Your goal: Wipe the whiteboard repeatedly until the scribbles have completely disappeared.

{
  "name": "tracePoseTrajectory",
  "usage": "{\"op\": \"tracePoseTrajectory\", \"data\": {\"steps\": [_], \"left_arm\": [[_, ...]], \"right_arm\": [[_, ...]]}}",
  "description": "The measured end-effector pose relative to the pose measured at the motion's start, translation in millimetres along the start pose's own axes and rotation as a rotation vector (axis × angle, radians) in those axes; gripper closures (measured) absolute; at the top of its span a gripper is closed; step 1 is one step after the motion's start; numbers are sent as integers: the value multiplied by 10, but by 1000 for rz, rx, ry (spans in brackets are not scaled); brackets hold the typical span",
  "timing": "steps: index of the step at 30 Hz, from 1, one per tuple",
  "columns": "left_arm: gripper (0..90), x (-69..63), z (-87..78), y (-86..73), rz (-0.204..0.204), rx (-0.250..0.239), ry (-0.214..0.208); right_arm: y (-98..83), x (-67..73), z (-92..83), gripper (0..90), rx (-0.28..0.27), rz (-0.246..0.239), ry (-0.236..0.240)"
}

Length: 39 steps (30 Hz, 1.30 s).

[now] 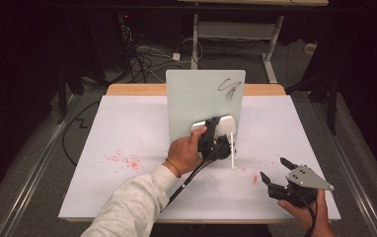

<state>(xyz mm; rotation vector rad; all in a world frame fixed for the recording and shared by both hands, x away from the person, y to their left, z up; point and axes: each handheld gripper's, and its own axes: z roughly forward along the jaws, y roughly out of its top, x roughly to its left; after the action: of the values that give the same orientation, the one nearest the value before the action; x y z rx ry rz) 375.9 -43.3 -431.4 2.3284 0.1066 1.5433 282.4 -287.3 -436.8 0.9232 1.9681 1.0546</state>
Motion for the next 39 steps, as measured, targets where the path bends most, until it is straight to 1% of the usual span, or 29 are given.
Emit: {"op": "tracePoseTrajectory", "data": {"steps": [3,4,5,6,8,9,10,11,12,13,14,16,18,19,23,25,26,27,28,30,31,34,35,36,37,38,39], "left_arm": [[292,-225,-21,-164,62,12,-30],[291,-330,-39,-250,98,21,-79],[292,-367,-43,-272,115,26,-89],[292,-367,-43,-272,115,26,-89],[292,-476,-39,-287,152,38,-81],[292,-503,-34,-272,151,40,-77],[292,-523,-28,-249,142,33,-91],[292,-567,-12,-219,125,22,-106],[292,-628,3,-176,135,22,-114],[292,-700,14,-126,160,29,-80],[292,-736,27,-80,165,37,-58],[292,-737,54,-13,124,20,-67],[292,-777,79,69,128,22,-50],[292,-777,79,69,128,22,-50],[292,-793,123,152,122,18,-41],[292,-787,140,169,116,18,-40],[292,-781,142,162,120,14,-41],[292,-777,138,154,133,22,-35],[293,-765,128,143,136,35,-30],[293,-718,104,74,104,36,-42],[292,-699,89,25,98,39,-41],[292,-678,40,-152,110,50,-32],[292,-664,7,-266,115,58,-33],[292,-664,7,-266,115,58,-33],[292,-646,-21,-344,124,73,-36],[293,-629,-41,-406,116,80,-37],[293,-570,-78,-518,98,87,-46]], "right_arm": [[-1,0,1,235,0,0,-1],[0,3,4,235,5,3,0],[1,2,7,235,6,-1,0],[1,3,13,235,5,0,1],[4,8,24,235,7,-7,2],[4,8,24,235,7,-7,2],[5,17,26,235,10,-1,3],[7,22,33,235,12,-8,3],[7,22,33,235,12,-8,3],[4,23,38,235,13,-8,3],[3,17,40,235,12,-10,4],[-3,12,34,235,12,-2,4],[-6,1,27,235,10,1,0],[-7,-7,22,235,10,1,-3],[-4,-15,23,235,6,8,-6],[-2,-13,22,235,8,6,-4],[0,-11,23,235,6,1,-1],[0,-5,20,234,6,2,-1],[-2,-9,19,234,4,1,-1],[-4,-9,18,235,7,8,-3],[-7,-13,17,234,7,12,-6],[-7,-12,8,234,6,8,-7],[0,-9,-3,234,3,12,-11],[2,-7,-7,234,2,14,-12],[2,-7,-7,234,2,14,-12],[7,-4,-4,234,1,12,-12],[7,-2,1,235,1,8,-12]]}}
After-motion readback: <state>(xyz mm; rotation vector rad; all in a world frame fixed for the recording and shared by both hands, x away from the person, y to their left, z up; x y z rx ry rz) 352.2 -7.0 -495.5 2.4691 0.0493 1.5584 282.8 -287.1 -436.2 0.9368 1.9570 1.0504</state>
